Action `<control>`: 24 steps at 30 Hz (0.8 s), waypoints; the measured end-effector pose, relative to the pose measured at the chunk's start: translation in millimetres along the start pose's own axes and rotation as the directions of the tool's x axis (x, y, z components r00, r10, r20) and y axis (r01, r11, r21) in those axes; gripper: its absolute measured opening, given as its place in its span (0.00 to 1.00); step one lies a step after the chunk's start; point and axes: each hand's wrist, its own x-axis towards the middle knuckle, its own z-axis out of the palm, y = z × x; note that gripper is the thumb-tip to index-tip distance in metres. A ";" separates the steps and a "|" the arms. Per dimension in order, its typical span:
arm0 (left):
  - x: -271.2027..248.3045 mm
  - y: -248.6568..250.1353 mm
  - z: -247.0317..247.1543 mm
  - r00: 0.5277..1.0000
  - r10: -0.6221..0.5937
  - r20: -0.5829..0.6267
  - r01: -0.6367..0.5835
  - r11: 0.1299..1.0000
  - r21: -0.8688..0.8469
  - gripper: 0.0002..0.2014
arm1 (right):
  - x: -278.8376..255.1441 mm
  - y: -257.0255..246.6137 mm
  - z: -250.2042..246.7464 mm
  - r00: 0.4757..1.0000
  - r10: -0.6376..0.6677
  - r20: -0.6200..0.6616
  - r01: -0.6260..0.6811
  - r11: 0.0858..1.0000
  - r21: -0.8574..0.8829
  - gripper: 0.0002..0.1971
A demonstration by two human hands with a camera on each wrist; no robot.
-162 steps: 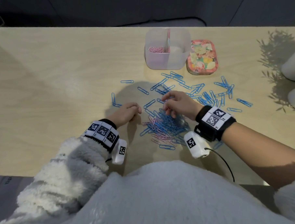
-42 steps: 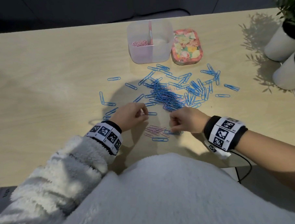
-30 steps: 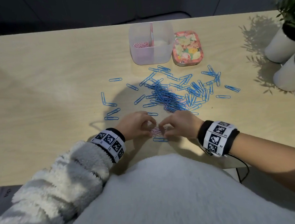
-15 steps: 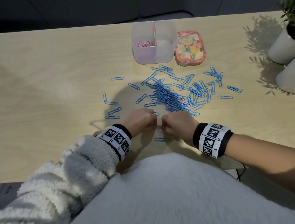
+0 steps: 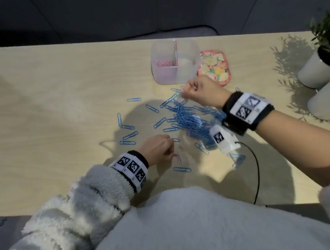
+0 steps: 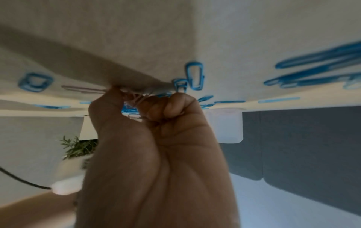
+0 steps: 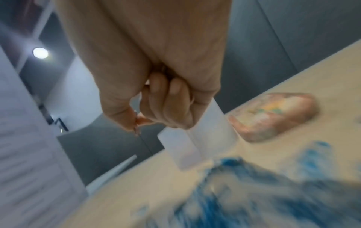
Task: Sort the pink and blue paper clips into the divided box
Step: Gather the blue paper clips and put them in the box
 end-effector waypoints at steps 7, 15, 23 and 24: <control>5.2 2.9 0.6 0.996 0.027 0.085 -0.039 0.989 0.142 0.15 | 108.8 -65.2 -23.9 0.993 0.028 -0.110 -0.062 0.945 -0.321 0.06; 8.1 1.5 -6.0 0.996 0.042 0.084 -0.050 0.995 0.092 0.14 | 153.7 -64.6 -9.0 0.987 0.157 -0.034 -0.152 0.840 -0.521 0.08; 41.9 -35.0 -89.7 0.972 -0.006 -0.236 -0.041 0.980 -0.194 0.03 | 115.8 -26.2 -35.9 0.951 0.044 -0.305 0.033 0.969 0.245 0.15; 50.2 -40.4 -105.4 0.959 -0.028 -0.281 -0.026 0.982 -0.187 0.03 | 96.3 -22.2 -35.1 0.953 0.032 -0.300 0.062 0.952 0.301 0.16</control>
